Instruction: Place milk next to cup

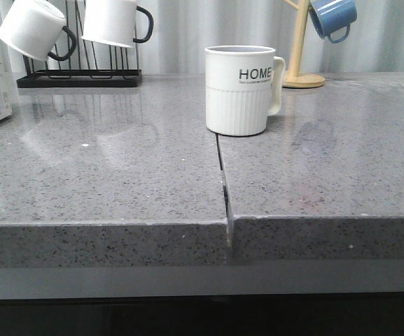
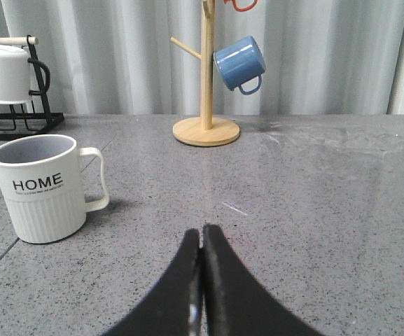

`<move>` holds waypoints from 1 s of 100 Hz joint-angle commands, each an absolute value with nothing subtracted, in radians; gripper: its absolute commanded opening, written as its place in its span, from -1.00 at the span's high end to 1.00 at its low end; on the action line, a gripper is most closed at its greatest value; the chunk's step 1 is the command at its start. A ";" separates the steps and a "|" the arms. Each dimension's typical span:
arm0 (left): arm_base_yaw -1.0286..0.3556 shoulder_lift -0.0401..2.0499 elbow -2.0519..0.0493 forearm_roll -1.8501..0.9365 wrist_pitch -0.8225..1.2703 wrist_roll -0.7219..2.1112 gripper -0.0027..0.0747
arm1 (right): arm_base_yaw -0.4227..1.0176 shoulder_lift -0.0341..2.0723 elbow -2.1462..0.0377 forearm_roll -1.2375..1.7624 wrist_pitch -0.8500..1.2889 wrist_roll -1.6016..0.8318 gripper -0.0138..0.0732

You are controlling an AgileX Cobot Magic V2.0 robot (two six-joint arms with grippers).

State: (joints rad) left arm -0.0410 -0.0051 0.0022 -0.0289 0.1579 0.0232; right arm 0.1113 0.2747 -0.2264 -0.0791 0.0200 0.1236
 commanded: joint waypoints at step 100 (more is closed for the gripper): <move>-0.039 -0.034 -0.092 0.021 0.290 0.091 0.99 | 0.107 0.276 -0.252 -0.081 -0.063 0.125 0.84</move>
